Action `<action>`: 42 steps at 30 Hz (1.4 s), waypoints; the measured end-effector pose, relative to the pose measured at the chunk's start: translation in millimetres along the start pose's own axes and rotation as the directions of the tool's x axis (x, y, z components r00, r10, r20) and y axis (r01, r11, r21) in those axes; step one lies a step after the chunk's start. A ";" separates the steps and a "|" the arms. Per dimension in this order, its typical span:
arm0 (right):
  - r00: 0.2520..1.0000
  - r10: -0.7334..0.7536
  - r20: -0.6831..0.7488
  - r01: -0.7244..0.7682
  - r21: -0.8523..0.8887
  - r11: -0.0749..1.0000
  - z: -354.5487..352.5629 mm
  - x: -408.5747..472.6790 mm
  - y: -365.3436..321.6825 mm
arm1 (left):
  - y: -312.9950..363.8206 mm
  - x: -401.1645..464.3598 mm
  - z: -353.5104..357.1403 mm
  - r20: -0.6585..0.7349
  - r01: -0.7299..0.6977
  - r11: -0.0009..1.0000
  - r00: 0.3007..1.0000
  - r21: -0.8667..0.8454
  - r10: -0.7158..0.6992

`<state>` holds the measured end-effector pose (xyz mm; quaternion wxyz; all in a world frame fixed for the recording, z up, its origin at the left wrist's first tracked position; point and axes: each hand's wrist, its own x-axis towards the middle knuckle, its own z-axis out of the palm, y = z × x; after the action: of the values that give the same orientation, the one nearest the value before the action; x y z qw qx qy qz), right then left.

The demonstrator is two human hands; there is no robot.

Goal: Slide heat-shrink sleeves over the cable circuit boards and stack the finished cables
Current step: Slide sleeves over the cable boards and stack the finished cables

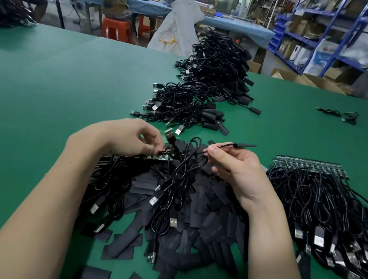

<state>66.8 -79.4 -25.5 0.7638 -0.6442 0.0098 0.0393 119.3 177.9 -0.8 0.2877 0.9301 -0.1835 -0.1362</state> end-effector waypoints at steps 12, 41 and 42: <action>0.998 -0.056 0.029 0.056 -0.008 0.998 14.1 5.8 3.4 | 33.3 0.0 11.1 -0.008 -0.330 0.919 0.942 -0.218 0.336; 0.992 -0.120 -0.034 0.120 -0.008 0.993 16.7 1.6 -4.7 | 32.0 -0.9 7.5 0.131 -0.259 0.949 0.950 -0.179 0.284; 0.992 -0.124 -0.027 0.124 -0.009 0.992 17.9 1.6 -4.8 | 31.5 0.0 8.7 0.113 -0.266 0.947 0.951 -0.178 0.288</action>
<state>68.1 -62.5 -17.8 0.7623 -0.6467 -0.0198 -0.0170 107.9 149.5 10.7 0.3646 0.8571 -0.3204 -0.1725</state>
